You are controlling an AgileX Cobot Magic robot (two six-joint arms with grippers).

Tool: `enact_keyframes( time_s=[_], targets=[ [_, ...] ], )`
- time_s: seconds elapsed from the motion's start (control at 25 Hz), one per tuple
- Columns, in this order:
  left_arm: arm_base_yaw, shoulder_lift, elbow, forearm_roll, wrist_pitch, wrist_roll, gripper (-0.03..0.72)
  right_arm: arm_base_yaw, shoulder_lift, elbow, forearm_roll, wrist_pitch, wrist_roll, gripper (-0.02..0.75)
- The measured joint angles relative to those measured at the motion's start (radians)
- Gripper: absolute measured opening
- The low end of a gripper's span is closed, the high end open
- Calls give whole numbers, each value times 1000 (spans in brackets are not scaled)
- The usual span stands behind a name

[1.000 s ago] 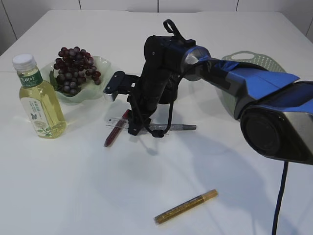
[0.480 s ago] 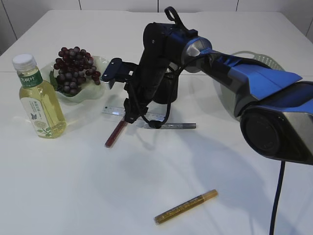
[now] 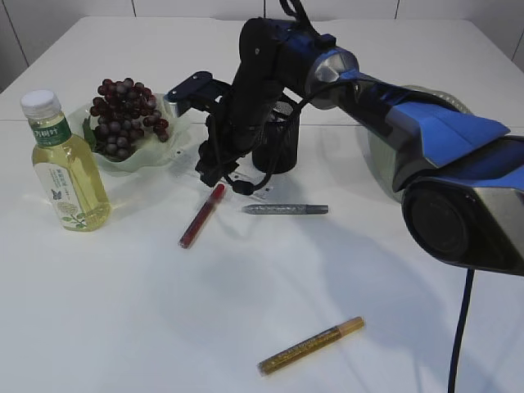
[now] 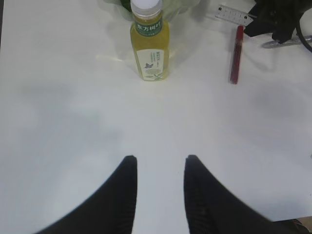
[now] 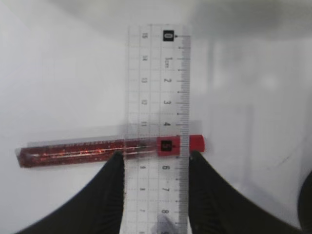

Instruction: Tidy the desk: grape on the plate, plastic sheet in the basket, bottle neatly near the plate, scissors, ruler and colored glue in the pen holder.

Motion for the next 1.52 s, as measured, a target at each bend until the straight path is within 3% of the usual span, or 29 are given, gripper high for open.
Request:
enact_keyframes(
  time_s=[0.44,1.24,1.52],
  targets=[
    [0,0,0,0,0,0,237,0,-38,-29,-19,8,331,306],
    [0,0,0,-4,0,0,237,2,-300,-29,-32,22,523,306],
    [0,0,0,-4,0,0,237,40,-438,-34,-223,26,541,306]
  ],
)
